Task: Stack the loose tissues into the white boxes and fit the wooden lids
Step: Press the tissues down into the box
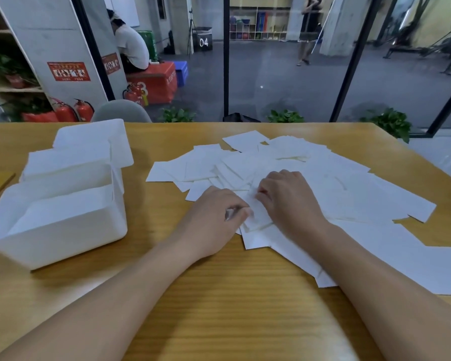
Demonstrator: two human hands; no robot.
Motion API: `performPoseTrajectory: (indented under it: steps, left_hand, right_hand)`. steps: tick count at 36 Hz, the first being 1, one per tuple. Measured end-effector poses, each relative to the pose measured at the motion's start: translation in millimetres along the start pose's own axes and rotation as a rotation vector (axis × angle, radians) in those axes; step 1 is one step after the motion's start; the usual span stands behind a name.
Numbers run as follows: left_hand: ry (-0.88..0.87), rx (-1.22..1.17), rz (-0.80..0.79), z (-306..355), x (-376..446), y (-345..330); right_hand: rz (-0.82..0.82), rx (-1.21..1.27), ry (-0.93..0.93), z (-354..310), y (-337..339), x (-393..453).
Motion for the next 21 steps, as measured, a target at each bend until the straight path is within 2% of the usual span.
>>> performPoseTrajectory:
  steps: [3, 6, 8, 12, 15, 21]
  left_hand:
    - [0.026, 0.008, 0.019, -1.9, 1.5, 2.7]
    - [0.048, -0.013, 0.028, -4.0, 1.4, 5.2]
    - [0.047, -0.022, 0.024, -3.4, 1.0, 5.1]
    - [0.049, -0.048, 0.021, -3.7, 1.6, 4.4]
    - [0.041, -0.049, 0.029, -6.0, 1.4, 4.0]
    - [0.048, -0.047, 0.042, -6.2, 1.1, 3.4]
  right_hand:
    - [-0.007, 0.054, -0.030, 1.2, -0.7, 0.1]
    - [0.045, 0.205, -0.160, 9.5, 3.2, 3.1]
    - [0.058, 0.194, -0.216, 16.5, 5.3, 8.8]
    - [-0.070, 0.102, -0.273, 25.0, -2.1, 14.2]
    - [-0.105, 0.104, -0.273, 26.4, -7.1, 12.8]
    - [0.009, 0.344, -0.397, 26.7, -0.2, 13.7]
Point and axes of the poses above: each hand's wrist, its own x-axis towards the middle knuckle, its own y-axis out of the back of the hand, z = x × y, the point moved 4 cm from there along x, towards the middle knuckle, and after that the axes turned 14 degrees about z, right-handed, at the moved point
